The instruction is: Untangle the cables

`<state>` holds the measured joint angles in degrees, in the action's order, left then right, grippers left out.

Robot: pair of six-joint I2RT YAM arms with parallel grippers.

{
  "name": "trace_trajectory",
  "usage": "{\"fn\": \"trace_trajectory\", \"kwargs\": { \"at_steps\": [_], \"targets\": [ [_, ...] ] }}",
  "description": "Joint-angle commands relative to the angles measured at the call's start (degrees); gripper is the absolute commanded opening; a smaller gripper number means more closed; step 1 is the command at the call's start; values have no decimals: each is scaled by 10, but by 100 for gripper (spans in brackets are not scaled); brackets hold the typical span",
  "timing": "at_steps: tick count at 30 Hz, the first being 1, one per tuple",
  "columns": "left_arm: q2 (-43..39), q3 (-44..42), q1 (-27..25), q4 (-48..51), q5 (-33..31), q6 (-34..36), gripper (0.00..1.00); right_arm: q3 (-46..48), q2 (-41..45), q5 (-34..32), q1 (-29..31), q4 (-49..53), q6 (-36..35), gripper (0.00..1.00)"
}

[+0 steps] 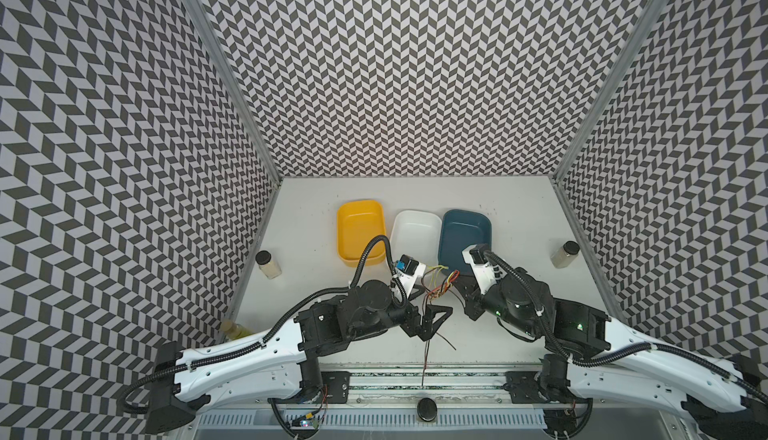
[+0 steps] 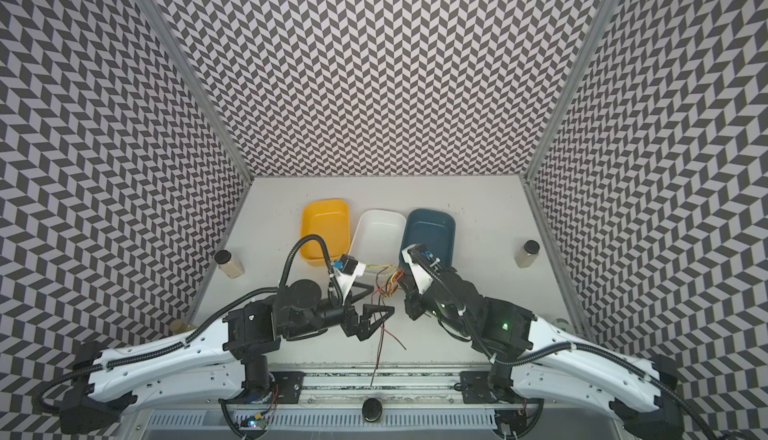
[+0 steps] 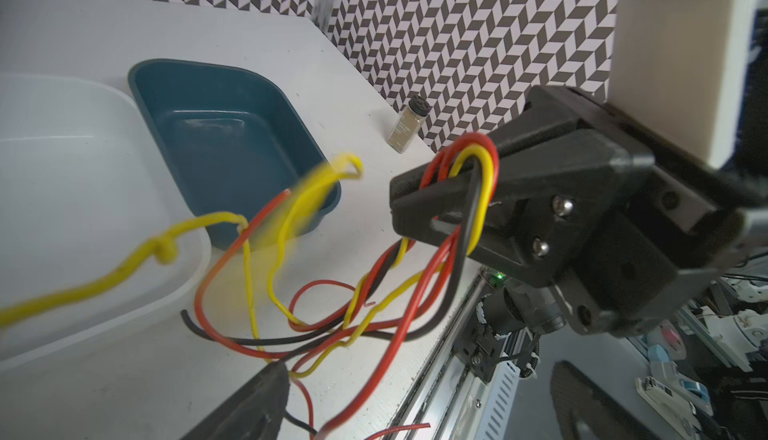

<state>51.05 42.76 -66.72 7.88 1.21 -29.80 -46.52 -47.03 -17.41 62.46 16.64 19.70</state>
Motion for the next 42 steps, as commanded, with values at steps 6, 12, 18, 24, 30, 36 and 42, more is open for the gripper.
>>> {"fn": "trace_trajectory", "kwargs": {
  "at_steps": [6,12,18,24,30,36,42],
  "targets": [
    [28,26,-3,12,-69,10,91,-17,4,38,4,-17,-9,0],
    [48,43,-2,2,-71,22,68,-18,4,60,4,-20,-5,0],
    [53,50,0,-1,-82,26,41,-12,8,79,4,-19,-4,0],
    [49,61,4,25,-82,37,9,-9,22,55,4,8,-16,0],
    [11,69,36,100,-79,59,0,-3,33,1,4,47,-40,0],
    [-24,82,71,162,-74,72,0,-2,44,-31,3,68,-59,0],
    [-38,90,93,179,-36,76,0,-26,29,-13,3,92,-78,0]
  ]
}}
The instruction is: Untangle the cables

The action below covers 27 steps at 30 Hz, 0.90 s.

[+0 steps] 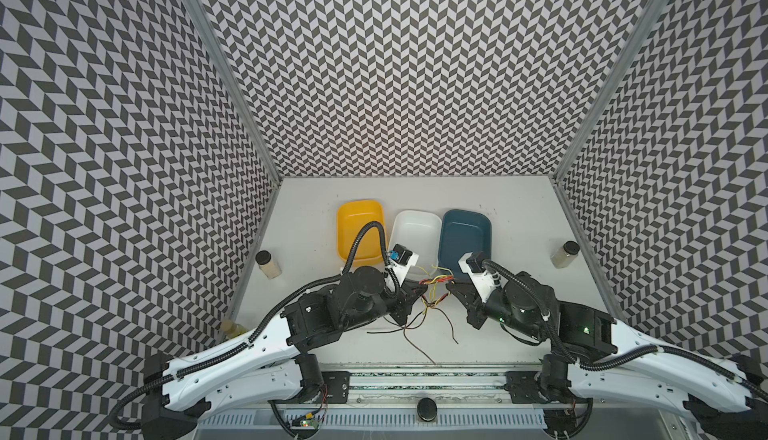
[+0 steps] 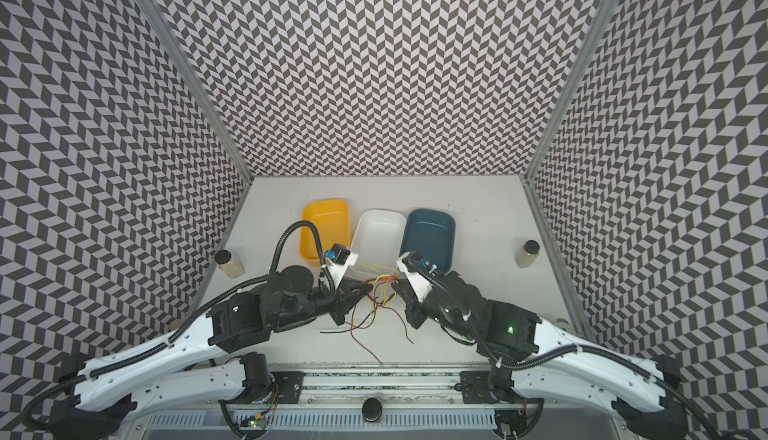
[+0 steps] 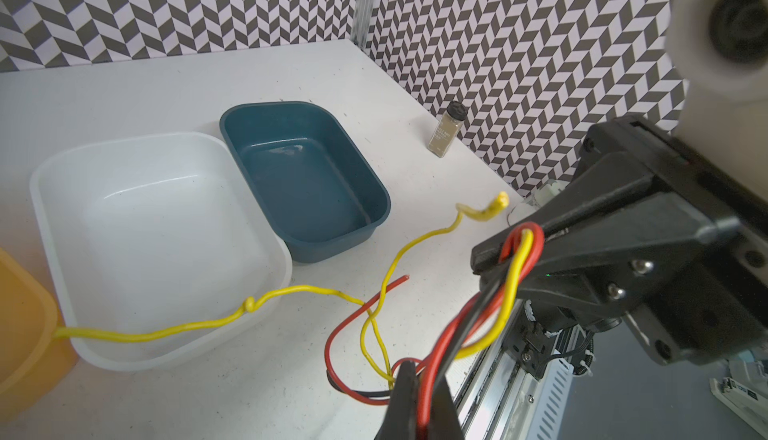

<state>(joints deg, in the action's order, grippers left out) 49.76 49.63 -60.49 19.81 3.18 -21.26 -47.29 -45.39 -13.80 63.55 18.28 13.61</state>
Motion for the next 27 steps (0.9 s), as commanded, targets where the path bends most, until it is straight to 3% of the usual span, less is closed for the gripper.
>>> {"fn": "trace_trajectory", "kwargs": {
  "at_steps": [1,4,6,9,13,17,22,27],
  "targets": [
    [-24,22,31,56,-42,-11,0,-20,10,-36,-8,73,-12,0],
    [-18,18,30,32,9,-21,0,-15,1,48,-7,32,3,3],
    [-18,15,30,15,32,-30,0,-10,-14,85,-7,11,22,16],
    [-31,14,27,3,29,-36,0,-10,-35,89,-8,16,37,30],
    [-55,8,28,-12,28,-50,0,18,-35,59,-7,-9,65,31],
    [-53,0,28,-31,61,-68,0,27,-31,98,-7,-59,69,31],
    [-53,-14,25,-43,64,-78,0,47,-19,156,-8,-147,81,43],
    [-61,-21,25,-42,59,-81,0,56,-8,124,-8,-162,83,48]
  ]
}}
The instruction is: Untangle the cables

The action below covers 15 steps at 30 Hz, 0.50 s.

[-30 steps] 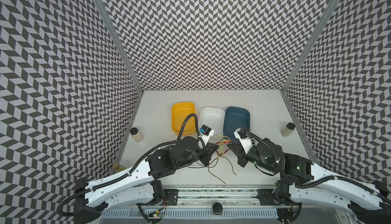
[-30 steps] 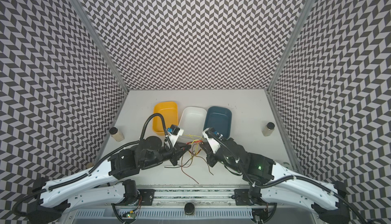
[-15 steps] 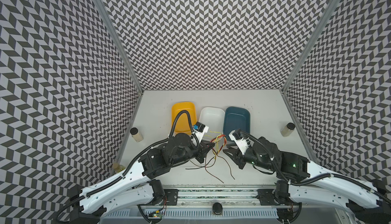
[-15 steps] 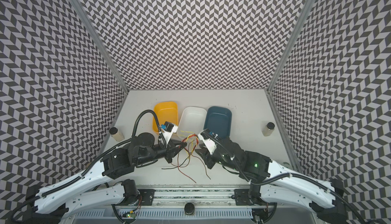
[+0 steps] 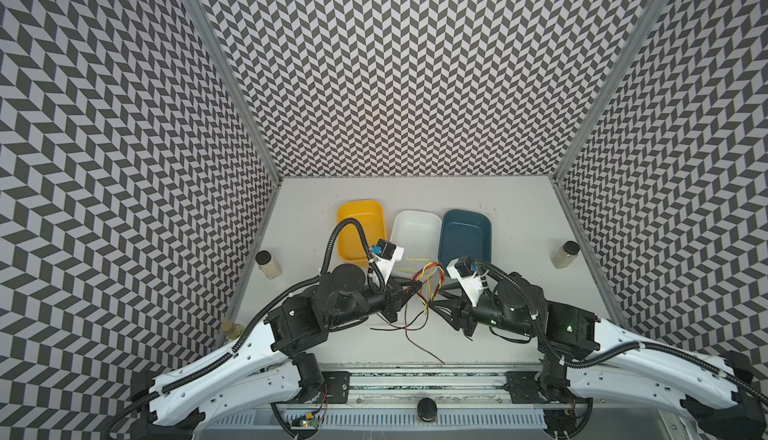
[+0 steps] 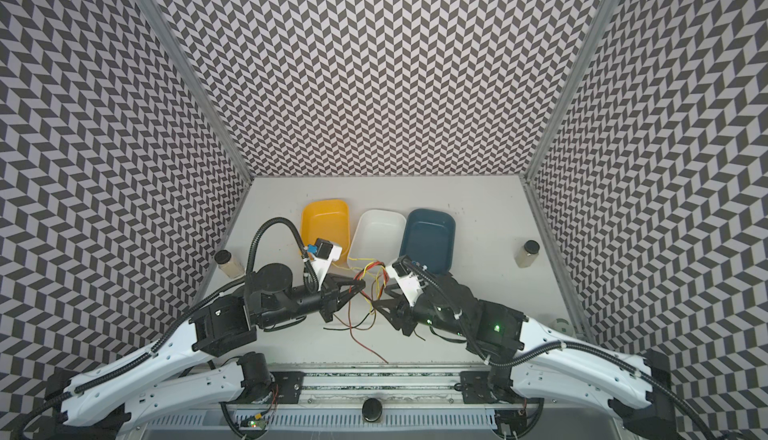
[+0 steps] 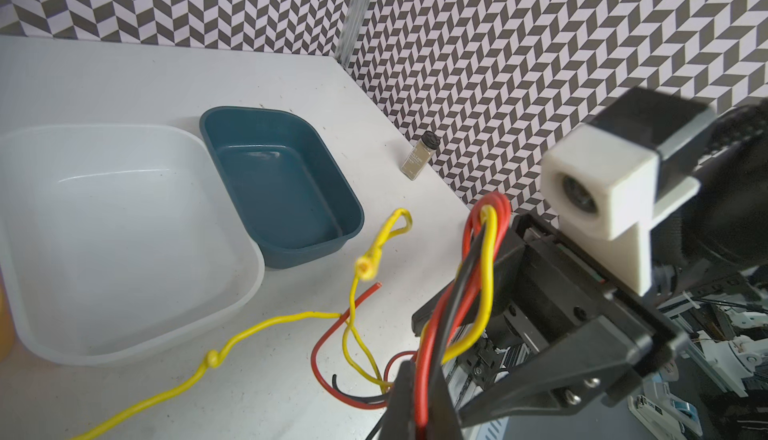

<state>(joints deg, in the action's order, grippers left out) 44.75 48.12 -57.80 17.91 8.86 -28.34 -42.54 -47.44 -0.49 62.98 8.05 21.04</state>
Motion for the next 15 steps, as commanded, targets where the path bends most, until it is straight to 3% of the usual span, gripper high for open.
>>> {"fn": "trace_trajectory", "kwargs": {
  "at_steps": [1,4,8,10,12,15],
  "targets": [
    [-13,-7,-2,-26,3,-12,0,10,6,-28,-1,-60,14,46],
    [-17,-9,-3,-40,13,-15,0,0,-24,-76,-1,-29,25,34],
    [-26,-17,-7,-64,30,-18,0,-11,-57,-68,-1,-33,21,29],
    [-37,-21,-7,-68,30,-16,0,-25,-63,-95,-2,0,20,9],
    [-51,-17,-7,-50,15,-8,0,-44,-58,-141,-2,48,18,0],
    [-75,-6,-7,-4,-19,15,0,-36,-34,-227,-1,79,17,0]
  ]
}}
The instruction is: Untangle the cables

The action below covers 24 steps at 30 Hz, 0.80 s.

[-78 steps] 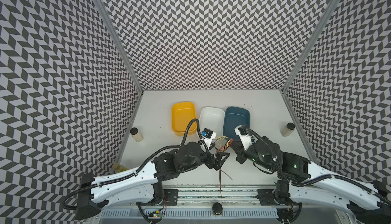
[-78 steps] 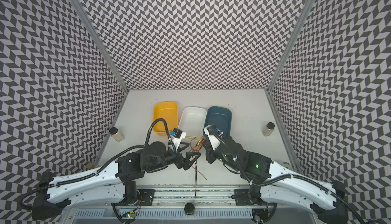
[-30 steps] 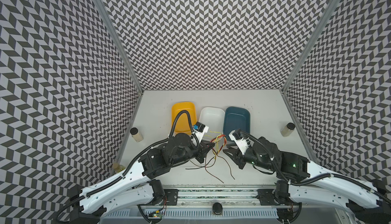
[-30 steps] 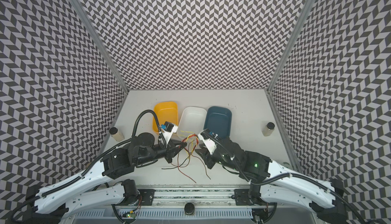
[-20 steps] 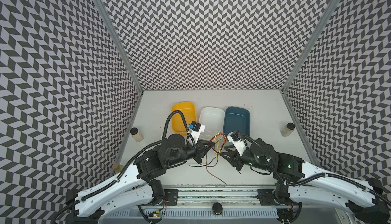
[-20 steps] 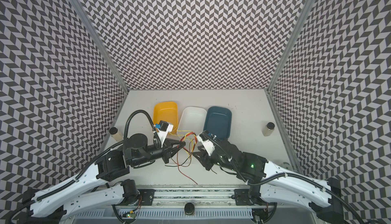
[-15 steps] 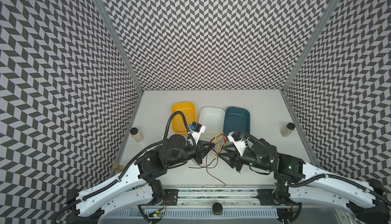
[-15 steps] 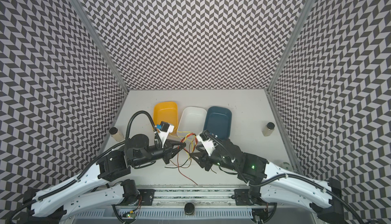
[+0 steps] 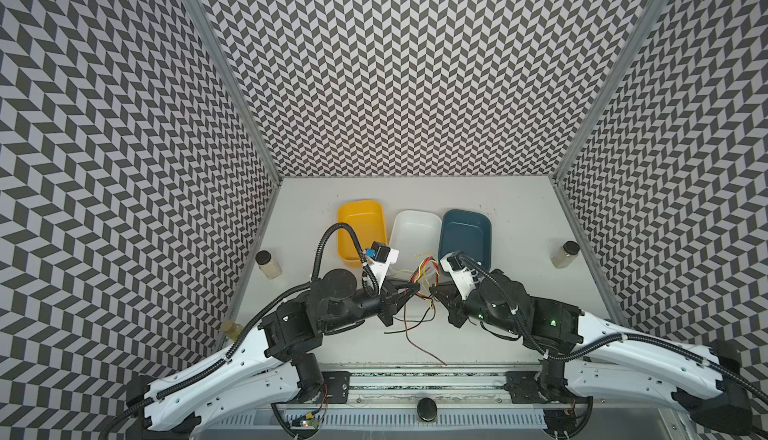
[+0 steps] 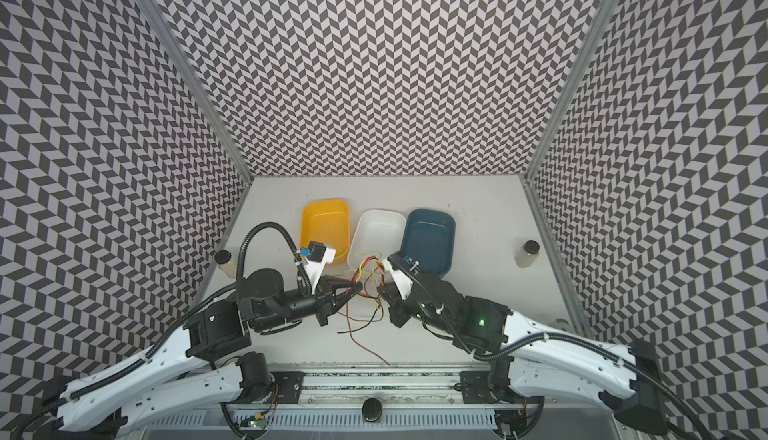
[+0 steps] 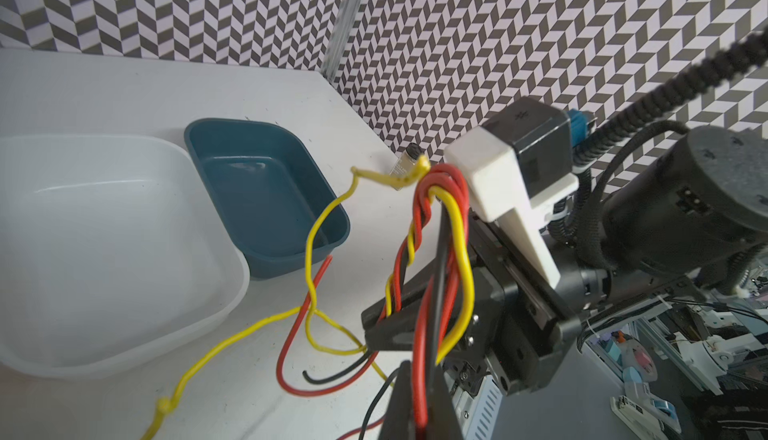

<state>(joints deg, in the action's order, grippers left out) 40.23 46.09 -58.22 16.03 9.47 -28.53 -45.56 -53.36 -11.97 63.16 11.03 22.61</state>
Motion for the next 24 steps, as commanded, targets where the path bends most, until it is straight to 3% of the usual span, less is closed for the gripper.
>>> {"fn": "trace_trajectory", "kwargs": {
  "at_steps": [1,5,10,18,20,22,24],
  "targets": [
    [-37,17,-2,31,-35,24,0,7,36,-135,-3,41,-5,0],
    [-49,30,1,78,-62,45,0,30,68,-160,-3,45,-17,0],
    [-54,45,10,115,-85,62,0,26,84,-128,-4,68,-43,0],
    [1,36,19,69,26,37,0,-11,91,-26,-4,70,-96,0],
    [10,45,19,72,28,49,0,-29,91,-64,-5,105,-115,0],
    [8,62,19,98,2,68,0,-52,85,-180,-4,164,-103,0],
    [6,77,24,124,-17,83,0,-62,77,-240,-6,200,-95,0]
  ]
}}
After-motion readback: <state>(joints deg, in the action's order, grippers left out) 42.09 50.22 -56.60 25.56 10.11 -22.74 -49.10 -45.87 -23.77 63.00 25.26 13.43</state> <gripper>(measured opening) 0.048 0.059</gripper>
